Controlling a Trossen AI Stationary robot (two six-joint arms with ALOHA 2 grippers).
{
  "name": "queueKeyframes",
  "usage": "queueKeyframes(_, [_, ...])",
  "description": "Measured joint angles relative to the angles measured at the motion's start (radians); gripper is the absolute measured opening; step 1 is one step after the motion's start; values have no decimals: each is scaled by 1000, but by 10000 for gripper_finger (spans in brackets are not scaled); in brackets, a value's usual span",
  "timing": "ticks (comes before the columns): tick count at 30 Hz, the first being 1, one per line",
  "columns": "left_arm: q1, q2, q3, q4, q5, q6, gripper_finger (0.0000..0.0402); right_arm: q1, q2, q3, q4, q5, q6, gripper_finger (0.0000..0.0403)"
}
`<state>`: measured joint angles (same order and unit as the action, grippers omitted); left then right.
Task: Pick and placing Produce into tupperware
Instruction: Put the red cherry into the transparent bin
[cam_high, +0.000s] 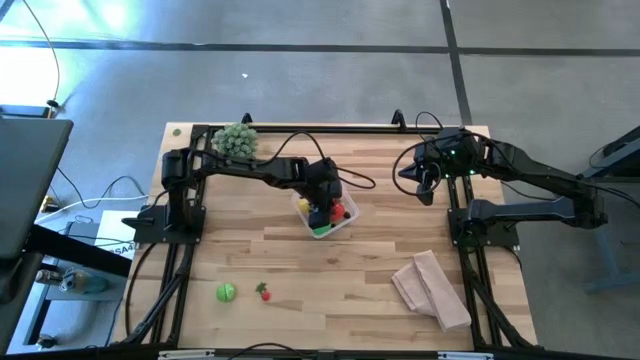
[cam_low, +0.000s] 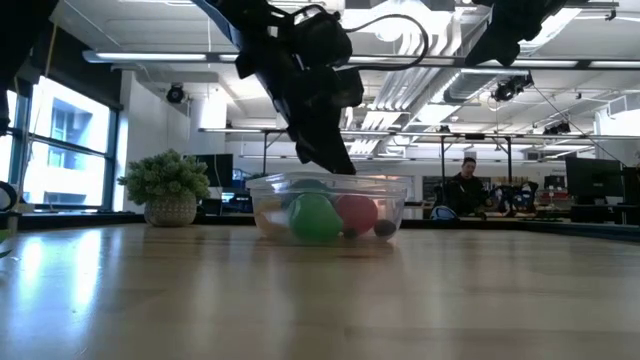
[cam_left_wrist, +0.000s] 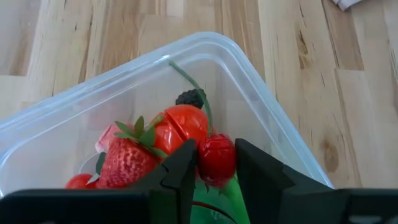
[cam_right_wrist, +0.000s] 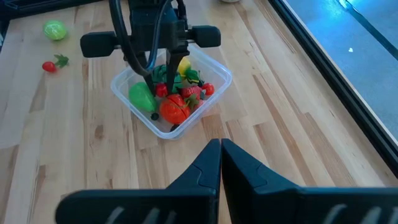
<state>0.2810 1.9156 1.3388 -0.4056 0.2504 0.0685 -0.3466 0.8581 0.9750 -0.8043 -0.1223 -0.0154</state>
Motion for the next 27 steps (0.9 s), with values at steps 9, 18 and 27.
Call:
queueKeyframes(9, [0,0,0,-4,1,2,174,0,0,0,0,0,0,4])
queueKeyframes(18, [-27,-32,54,-118,-20,3,190,0,0,0,0,0,0,4])
queueKeyframes(27, [-143,-133,147,-436,-150,-44,191,0,0,0,0,0,0,4])
